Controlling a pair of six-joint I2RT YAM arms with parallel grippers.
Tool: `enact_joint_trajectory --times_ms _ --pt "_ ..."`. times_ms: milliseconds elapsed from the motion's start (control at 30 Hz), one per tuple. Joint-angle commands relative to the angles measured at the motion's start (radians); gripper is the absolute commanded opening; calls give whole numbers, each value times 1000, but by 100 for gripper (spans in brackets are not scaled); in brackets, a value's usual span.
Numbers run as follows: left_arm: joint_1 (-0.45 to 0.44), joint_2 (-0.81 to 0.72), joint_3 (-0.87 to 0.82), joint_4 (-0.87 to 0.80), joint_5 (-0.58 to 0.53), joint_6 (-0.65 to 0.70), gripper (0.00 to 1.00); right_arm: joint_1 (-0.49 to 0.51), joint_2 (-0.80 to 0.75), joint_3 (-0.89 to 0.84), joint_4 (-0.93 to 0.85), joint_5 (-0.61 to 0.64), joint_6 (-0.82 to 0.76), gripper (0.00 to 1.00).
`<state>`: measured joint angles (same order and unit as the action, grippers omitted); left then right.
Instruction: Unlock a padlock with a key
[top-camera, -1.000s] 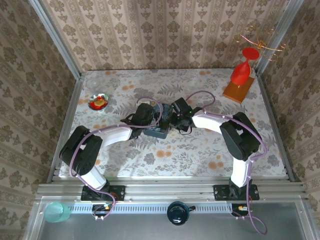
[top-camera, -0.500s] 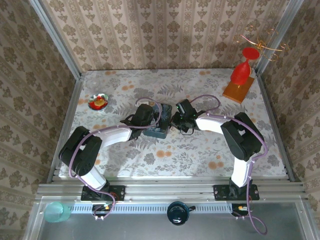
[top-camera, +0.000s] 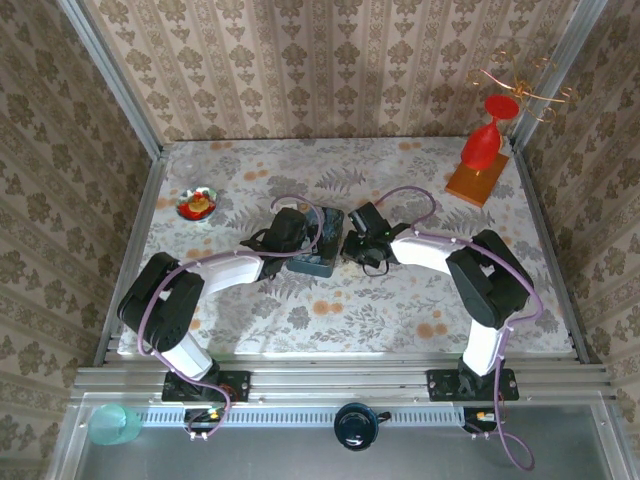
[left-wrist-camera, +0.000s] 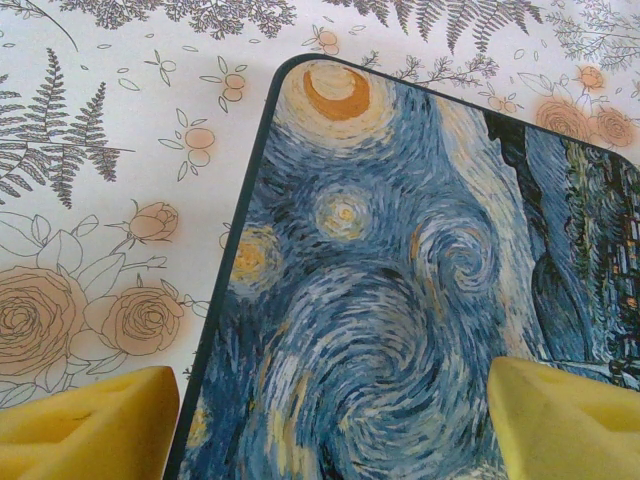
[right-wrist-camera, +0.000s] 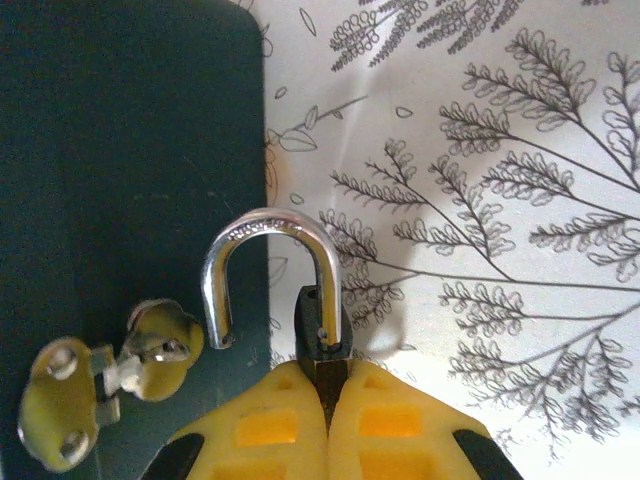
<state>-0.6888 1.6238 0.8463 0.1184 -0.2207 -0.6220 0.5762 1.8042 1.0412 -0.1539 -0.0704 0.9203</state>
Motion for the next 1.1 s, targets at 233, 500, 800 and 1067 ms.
enact_joint_trajectory --times_ms 233,500,800,1067 --pt "40 -83 54 -190 163 123 83 -106 -133 -60 -221 -80 -250 0" --pt "118 -324 -54 -157 155 200 88 -171 -186 -92 -328 -69 -355 0" --pt "263 -731 -447 -90 153 223 89 -224 -153 -46 -439 -48 -445 0" --pt "311 -984 -570 -138 120 225 89 -225 -120 -12 -441 -48 -455 9"
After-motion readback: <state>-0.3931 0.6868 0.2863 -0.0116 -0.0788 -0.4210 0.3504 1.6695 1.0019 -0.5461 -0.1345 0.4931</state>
